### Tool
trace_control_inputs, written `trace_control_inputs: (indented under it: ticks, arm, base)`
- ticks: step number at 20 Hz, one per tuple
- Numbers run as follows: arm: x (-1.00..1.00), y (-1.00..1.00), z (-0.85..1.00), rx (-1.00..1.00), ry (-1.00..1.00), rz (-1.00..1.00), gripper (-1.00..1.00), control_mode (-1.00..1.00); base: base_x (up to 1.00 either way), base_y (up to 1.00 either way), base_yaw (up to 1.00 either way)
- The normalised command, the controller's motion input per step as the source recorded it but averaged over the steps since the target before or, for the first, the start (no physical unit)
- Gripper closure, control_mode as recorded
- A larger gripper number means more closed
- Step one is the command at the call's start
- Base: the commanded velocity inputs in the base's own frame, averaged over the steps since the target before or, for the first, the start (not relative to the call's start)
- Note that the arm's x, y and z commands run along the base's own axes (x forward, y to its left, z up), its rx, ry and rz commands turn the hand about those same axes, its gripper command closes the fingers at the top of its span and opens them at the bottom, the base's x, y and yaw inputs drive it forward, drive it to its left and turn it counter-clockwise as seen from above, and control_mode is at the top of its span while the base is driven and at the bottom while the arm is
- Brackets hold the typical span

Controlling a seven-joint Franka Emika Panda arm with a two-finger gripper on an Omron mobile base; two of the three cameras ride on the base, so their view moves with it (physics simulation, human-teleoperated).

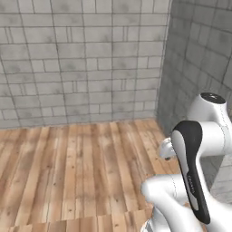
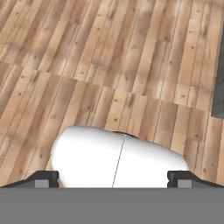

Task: Navigate to the stove.

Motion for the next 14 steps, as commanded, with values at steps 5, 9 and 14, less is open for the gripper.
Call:
trace_control_inputs:
  ticks: [5,9,14]
  arm:
    - [0.00,0.00,0.00,0.00,0.00,0.00,-1.00,1.00]
    - [0.00,0.00,0.00,0.00,0.00,0.00,-1.00,1.00]
    - [0.00,0.00,0.00,0.00,0.00,0.00,-1.00,1.00]
  base:
    - [0.00,0.50,0.89]
    - [0.00,0.50,0.88]
    - [0.01,0.47,0.86]
